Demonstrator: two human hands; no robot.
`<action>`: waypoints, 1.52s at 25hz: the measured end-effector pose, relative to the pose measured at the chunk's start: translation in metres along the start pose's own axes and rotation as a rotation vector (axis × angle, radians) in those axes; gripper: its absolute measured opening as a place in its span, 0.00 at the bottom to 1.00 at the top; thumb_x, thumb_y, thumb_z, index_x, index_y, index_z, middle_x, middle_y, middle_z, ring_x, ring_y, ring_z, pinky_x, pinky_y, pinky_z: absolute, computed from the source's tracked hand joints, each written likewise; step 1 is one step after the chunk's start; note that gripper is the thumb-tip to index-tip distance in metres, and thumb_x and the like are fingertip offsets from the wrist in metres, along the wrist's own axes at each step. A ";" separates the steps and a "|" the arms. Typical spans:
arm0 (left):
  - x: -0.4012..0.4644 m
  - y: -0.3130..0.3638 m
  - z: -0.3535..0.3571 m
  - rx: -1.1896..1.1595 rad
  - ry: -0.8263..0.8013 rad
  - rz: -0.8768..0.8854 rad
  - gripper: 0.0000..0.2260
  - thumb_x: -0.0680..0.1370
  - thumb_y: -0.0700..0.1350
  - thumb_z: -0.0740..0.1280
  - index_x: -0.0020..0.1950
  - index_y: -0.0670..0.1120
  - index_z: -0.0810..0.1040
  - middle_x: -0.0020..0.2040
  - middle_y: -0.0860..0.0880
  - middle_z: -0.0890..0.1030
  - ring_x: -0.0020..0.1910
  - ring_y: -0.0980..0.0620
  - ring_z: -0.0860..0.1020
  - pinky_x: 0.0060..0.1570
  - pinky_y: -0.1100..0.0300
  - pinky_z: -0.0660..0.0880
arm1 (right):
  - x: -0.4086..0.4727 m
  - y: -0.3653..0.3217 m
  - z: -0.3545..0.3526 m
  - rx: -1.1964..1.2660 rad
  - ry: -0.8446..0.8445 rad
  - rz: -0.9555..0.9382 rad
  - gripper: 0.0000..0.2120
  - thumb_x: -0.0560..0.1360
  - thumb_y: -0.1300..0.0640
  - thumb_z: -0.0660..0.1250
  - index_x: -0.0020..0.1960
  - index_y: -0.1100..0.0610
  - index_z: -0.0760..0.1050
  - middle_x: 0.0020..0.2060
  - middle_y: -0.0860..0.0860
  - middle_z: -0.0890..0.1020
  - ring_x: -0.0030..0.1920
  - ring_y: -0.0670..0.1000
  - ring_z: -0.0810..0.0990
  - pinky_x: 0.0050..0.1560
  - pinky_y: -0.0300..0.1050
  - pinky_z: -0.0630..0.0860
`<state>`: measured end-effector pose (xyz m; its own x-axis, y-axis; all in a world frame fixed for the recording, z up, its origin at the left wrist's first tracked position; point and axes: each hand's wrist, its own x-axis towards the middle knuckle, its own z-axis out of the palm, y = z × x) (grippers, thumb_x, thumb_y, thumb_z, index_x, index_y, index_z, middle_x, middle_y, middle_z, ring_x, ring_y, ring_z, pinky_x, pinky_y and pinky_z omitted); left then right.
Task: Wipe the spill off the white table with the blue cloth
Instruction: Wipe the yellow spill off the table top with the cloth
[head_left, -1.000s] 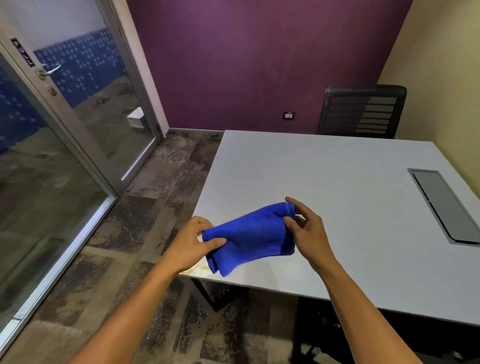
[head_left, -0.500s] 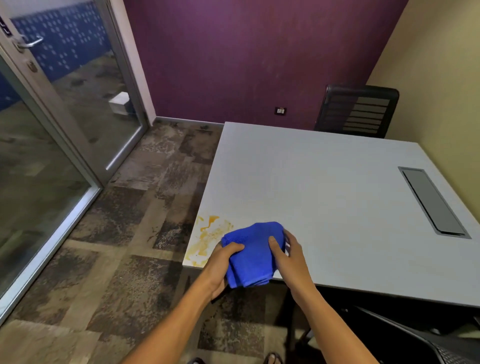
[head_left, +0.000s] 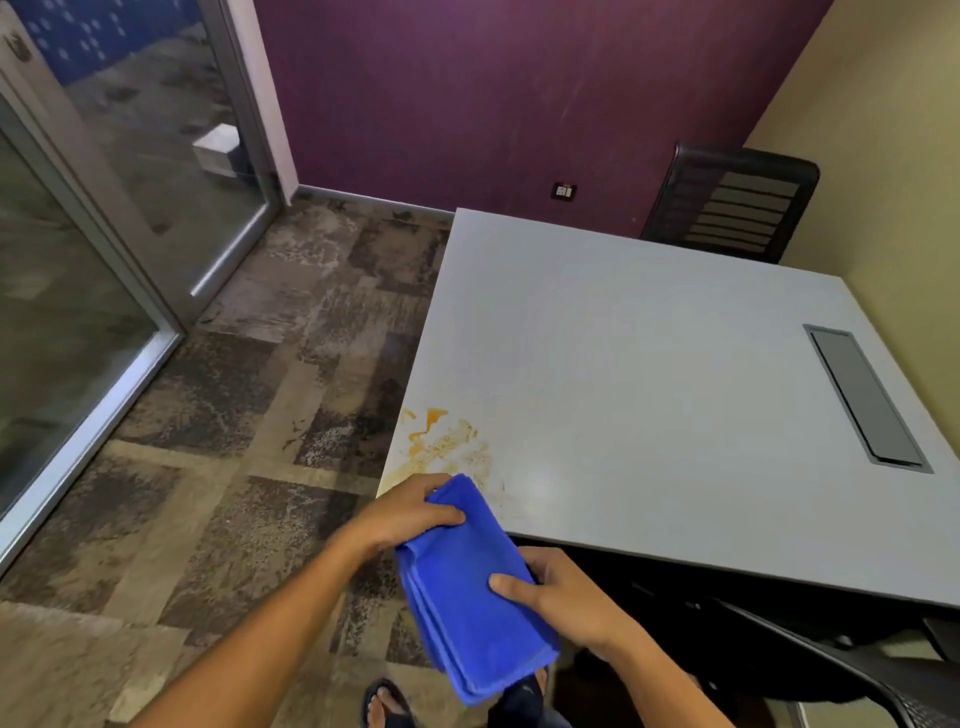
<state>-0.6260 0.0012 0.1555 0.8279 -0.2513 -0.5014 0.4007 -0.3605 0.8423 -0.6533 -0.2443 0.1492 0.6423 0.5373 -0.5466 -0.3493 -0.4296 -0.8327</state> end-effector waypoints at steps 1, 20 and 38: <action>0.004 -0.003 0.002 0.126 0.111 0.001 0.16 0.76 0.48 0.69 0.64 0.52 0.76 0.63 0.51 0.79 0.60 0.50 0.79 0.60 0.51 0.76 | 0.005 0.003 0.002 0.054 0.027 0.014 0.18 0.75 0.39 0.71 0.59 0.47 0.82 0.56 0.48 0.86 0.56 0.52 0.85 0.58 0.53 0.81; 0.111 0.031 0.068 -0.176 0.594 -0.070 0.26 0.84 0.45 0.56 0.80 0.55 0.53 0.78 0.51 0.63 0.72 0.51 0.67 0.63 0.58 0.64 | 0.110 0.033 -0.125 -0.375 0.392 -0.165 0.21 0.81 0.50 0.64 0.73 0.51 0.73 0.70 0.50 0.77 0.70 0.52 0.75 0.72 0.51 0.69; 0.191 -0.058 0.144 0.972 0.350 0.076 0.32 0.78 0.51 0.58 0.80 0.42 0.55 0.80 0.41 0.56 0.79 0.40 0.54 0.77 0.41 0.53 | 0.169 0.122 -0.177 -0.947 0.116 0.384 0.39 0.81 0.33 0.43 0.77 0.51 0.23 0.68 0.53 0.18 0.74 0.64 0.22 0.72 0.67 0.29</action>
<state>-0.5474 -0.1557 -0.0177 0.9678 -0.0843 -0.2374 -0.0181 -0.9632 0.2682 -0.4670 -0.3344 -0.0291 0.6801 0.1915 -0.7076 0.1047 -0.9807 -0.1649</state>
